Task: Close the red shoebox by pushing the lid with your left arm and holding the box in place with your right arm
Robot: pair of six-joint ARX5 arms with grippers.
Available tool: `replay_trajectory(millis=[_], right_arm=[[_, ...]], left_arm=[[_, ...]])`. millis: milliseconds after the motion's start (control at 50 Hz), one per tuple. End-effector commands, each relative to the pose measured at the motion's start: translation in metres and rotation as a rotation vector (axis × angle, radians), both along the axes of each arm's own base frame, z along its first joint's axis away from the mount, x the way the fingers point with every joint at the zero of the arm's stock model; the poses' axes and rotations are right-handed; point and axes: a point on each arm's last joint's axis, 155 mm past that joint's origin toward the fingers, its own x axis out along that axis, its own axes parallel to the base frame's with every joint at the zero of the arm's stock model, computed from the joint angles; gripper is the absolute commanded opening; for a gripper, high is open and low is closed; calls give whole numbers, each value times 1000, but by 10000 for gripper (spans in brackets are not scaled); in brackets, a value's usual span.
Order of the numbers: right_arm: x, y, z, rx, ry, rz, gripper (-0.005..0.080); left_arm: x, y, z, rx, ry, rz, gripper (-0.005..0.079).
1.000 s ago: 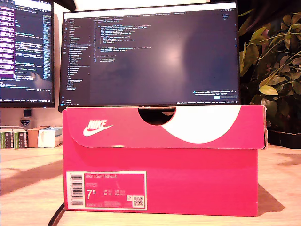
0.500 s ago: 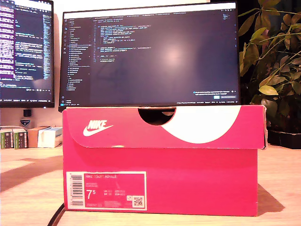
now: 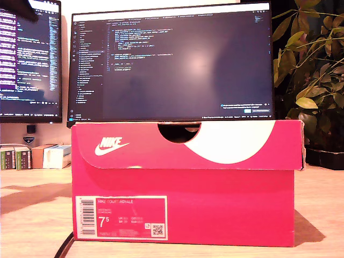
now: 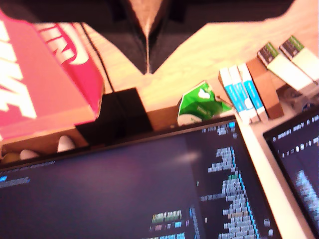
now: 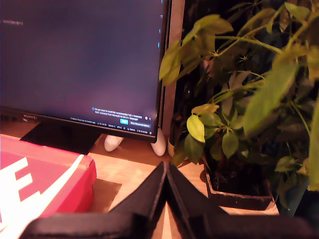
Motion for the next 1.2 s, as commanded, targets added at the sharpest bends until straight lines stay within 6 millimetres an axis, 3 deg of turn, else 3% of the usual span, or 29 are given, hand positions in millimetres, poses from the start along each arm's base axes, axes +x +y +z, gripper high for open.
replay_trajectory(millis=[0,360,800,1180], right_arm=[[-3,1,-7,-1,-7,3,-13],[-18,-15,-21,30,-23,-63,-13],[-42,-20,-48,61,15,-92,-13],[-46,-17,-63,133,62,-93,-13]], left_arm=[[-3,2,-8,-3,-10,4,-19],[-14,5,-20,-15,-66,12,-19],[-46,38,-44,-38,-117,131,-19],[-81,67,-55,-29,-134,250,-19]])
